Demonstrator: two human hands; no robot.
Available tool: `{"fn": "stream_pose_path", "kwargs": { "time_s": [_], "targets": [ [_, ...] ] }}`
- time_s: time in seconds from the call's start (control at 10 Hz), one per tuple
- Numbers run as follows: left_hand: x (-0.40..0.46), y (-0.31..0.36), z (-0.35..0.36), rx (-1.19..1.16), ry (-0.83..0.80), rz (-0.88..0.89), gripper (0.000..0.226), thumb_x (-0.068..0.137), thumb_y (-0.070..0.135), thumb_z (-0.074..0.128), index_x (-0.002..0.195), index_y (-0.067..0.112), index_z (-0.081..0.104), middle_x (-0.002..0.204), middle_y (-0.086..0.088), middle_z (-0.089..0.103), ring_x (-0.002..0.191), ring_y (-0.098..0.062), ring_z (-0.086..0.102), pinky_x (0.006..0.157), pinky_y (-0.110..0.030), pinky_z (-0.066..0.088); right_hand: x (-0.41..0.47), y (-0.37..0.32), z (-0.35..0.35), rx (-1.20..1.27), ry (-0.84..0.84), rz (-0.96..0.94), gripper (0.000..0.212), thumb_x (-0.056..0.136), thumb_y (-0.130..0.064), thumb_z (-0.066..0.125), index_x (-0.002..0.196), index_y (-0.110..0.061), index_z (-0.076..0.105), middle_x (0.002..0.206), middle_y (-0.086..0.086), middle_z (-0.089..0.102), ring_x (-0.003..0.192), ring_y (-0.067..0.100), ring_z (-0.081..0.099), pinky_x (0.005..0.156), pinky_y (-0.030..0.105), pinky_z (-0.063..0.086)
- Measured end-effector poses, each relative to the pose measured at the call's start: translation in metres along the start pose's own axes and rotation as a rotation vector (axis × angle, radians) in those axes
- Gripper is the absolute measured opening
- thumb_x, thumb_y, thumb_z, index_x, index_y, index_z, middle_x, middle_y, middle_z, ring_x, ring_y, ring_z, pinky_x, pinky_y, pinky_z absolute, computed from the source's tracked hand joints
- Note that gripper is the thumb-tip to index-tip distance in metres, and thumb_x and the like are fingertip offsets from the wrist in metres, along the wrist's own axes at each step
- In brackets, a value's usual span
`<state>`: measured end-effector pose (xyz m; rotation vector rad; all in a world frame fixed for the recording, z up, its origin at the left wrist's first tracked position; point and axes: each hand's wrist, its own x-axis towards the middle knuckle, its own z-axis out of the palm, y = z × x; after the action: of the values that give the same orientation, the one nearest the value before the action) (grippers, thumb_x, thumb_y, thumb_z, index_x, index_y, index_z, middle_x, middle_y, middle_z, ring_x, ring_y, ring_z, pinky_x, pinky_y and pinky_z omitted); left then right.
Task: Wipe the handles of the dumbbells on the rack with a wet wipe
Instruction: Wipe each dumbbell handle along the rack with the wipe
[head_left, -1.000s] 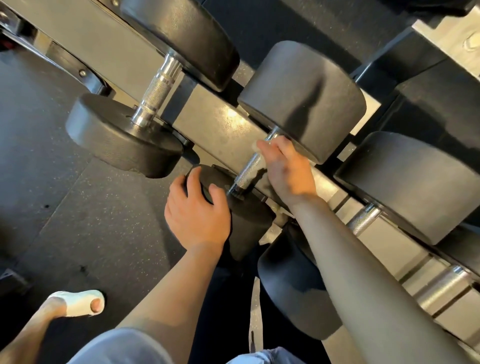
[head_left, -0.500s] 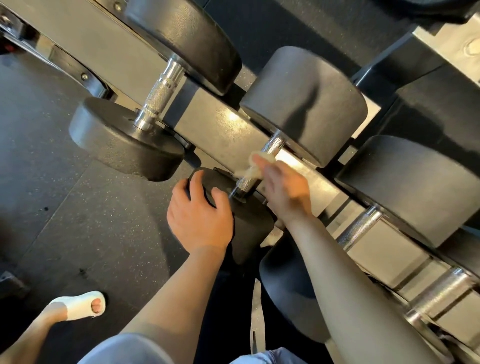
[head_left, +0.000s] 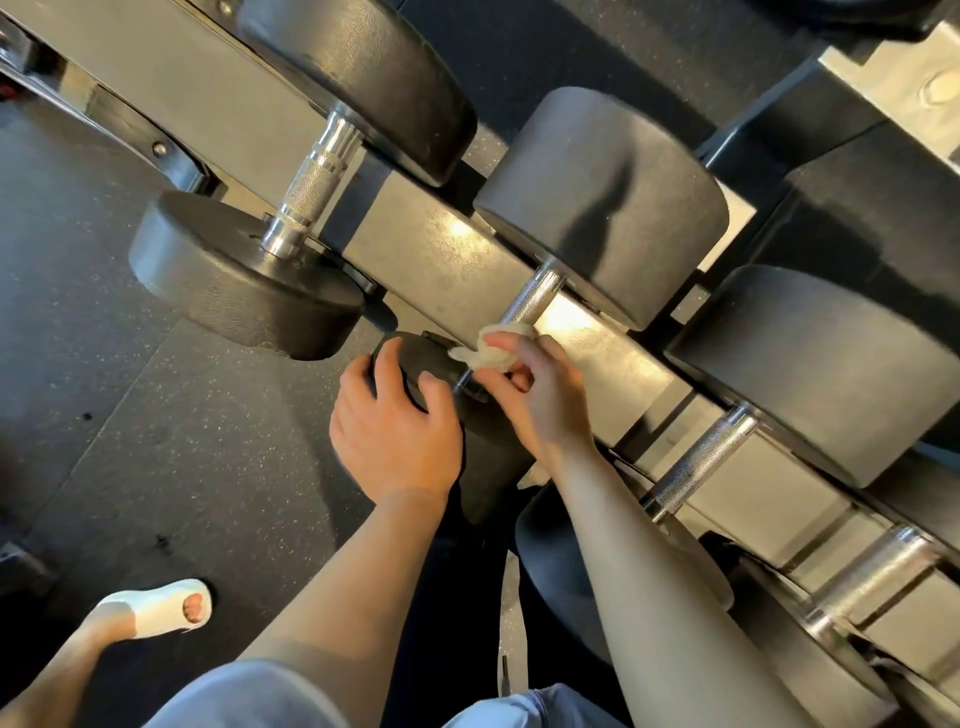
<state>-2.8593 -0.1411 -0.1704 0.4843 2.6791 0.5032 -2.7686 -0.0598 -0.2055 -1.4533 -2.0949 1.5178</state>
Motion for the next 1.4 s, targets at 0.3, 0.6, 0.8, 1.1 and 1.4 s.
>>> {"fn": "stream_pose_path", "kwargs": {
  "time_s": [0.3, 0.6, 0.8, 1.1, 1.4],
  "targets": [
    [0.0, 0.0, 0.0, 0.007, 0.009, 0.001, 0.065, 0.083, 0.049, 0.023, 0.133, 0.021, 0.055, 0.134, -0.009, 0.052, 0.12, -0.028, 0.051, 0.102, -0.049, 0.041, 0.023, -0.019, -0.002, 0.453, 0.413, 0.233, 0.012, 0.08, -0.004, 0.072, 0.087, -0.014, 0.069, 0.102, -0.011, 0.042, 0.092, 0.007, 0.048, 0.073, 0.011, 0.047],
    [0.0, 0.001, 0.001, -0.007, 0.02, -0.001, 0.063, 0.083, 0.049, 0.024, 0.131, 0.022, 0.056, 0.133, -0.008, 0.053, 0.12, -0.027, 0.052, 0.101, -0.049, 0.041, 0.03, -0.025, -0.012, 0.869, 0.549, 0.728, 0.009, 0.095, -0.014, 0.055, 0.099, -0.02, 0.062, 0.102, 0.007, 0.064, 0.094, 0.02, 0.062, 0.088, 0.04, 0.053],
    [0.0, 0.0, 0.002, -0.009, 0.019, 0.007, 0.063, 0.084, 0.049, 0.024, 0.132, 0.023, 0.056, 0.132, -0.007, 0.053, 0.118, -0.025, 0.052, 0.101, -0.048, 0.042, 0.03, -0.037, -0.012, 0.839, 0.365, 0.737, 0.024, 0.094, -0.01, 0.049, 0.114, -0.006, 0.061, 0.12, 0.009, 0.058, 0.118, 0.024, 0.05, 0.1, 0.035, 0.043],
    [-0.001, -0.002, 0.003, -0.009, 0.033, -0.004, 0.062, 0.084, 0.048, 0.025, 0.132, 0.025, 0.055, 0.132, -0.007, 0.053, 0.118, -0.026, 0.053, 0.1, -0.049, 0.042, 0.008, -0.026, 0.001, 0.304, -0.033, 0.78, 0.025, 0.092, -0.007, 0.057, 0.116, -0.001, 0.064, 0.114, 0.012, 0.064, 0.076, 0.012, 0.053, 0.075, 0.026, 0.046],
    [0.0, -0.001, 0.003, -0.014, 0.029, -0.006, 0.062, 0.084, 0.049, 0.024, 0.131, 0.025, 0.056, 0.133, -0.008, 0.053, 0.119, -0.026, 0.053, 0.099, -0.05, 0.043, 0.053, -0.043, -0.025, 1.078, 0.467, 0.927, 0.012, 0.094, -0.008, 0.054, 0.084, -0.006, 0.06, 0.08, 0.004, 0.056, 0.069, 0.009, 0.056, 0.061, 0.012, 0.047]
  ]
}}
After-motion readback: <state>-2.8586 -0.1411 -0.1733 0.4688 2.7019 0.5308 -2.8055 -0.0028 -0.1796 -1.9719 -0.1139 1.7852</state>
